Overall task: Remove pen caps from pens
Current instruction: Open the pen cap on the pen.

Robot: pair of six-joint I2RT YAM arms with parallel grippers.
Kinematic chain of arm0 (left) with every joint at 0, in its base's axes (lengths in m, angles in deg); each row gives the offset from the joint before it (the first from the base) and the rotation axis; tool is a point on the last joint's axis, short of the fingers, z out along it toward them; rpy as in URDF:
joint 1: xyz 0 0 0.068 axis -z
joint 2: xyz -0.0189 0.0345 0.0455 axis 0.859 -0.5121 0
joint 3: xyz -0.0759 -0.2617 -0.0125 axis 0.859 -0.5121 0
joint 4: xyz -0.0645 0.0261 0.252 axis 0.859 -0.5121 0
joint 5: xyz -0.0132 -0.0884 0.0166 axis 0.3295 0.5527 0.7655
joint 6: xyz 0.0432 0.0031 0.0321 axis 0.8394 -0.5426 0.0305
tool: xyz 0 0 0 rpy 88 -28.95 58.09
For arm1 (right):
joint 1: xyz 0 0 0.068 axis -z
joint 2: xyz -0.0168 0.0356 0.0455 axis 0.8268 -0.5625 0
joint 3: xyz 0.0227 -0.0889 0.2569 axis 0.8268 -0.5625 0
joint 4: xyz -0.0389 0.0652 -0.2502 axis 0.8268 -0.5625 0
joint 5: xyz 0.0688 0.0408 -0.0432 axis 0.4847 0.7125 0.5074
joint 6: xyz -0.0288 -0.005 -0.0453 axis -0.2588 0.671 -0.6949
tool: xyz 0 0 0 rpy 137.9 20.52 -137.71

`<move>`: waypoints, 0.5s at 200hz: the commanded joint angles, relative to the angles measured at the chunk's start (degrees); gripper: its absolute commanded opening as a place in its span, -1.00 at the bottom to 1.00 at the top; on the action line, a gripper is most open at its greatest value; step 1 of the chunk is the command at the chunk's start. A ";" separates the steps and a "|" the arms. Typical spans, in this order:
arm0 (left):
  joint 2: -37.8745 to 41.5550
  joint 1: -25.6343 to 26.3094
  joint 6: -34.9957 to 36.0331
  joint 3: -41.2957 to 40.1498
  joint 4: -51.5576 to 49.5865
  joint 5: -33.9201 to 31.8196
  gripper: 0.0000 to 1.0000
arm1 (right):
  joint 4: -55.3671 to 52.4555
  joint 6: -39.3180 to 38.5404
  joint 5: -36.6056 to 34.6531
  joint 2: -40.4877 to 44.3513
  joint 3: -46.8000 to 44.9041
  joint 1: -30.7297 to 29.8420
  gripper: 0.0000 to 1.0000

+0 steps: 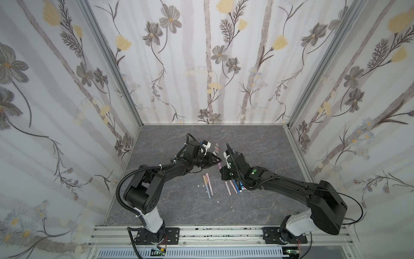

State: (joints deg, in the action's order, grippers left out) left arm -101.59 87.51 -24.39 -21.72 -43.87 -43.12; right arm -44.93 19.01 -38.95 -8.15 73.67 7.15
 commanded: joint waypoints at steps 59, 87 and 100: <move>-2.07 0.80 -0.56 2.47 2.29 0.89 -0.84 | 1.80 0.46 0.24 1.45 -1.59 0.88 -0.99; -2.33 0.86 -0.68 3.09 2.24 1.21 -0.99 | 1.95 0.52 0.81 1.25 -1.88 1.00 -0.98; -2.46 0.86 -0.76 3.26 2.51 1.40 -1.00 | 1.97 0.29 0.97 1.74 -1.96 0.99 -0.95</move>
State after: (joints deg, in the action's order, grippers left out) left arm -103.77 88.35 -25.07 -19.27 -43.54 -42.49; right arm -43.99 19.23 -38.76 -7.28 71.99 8.22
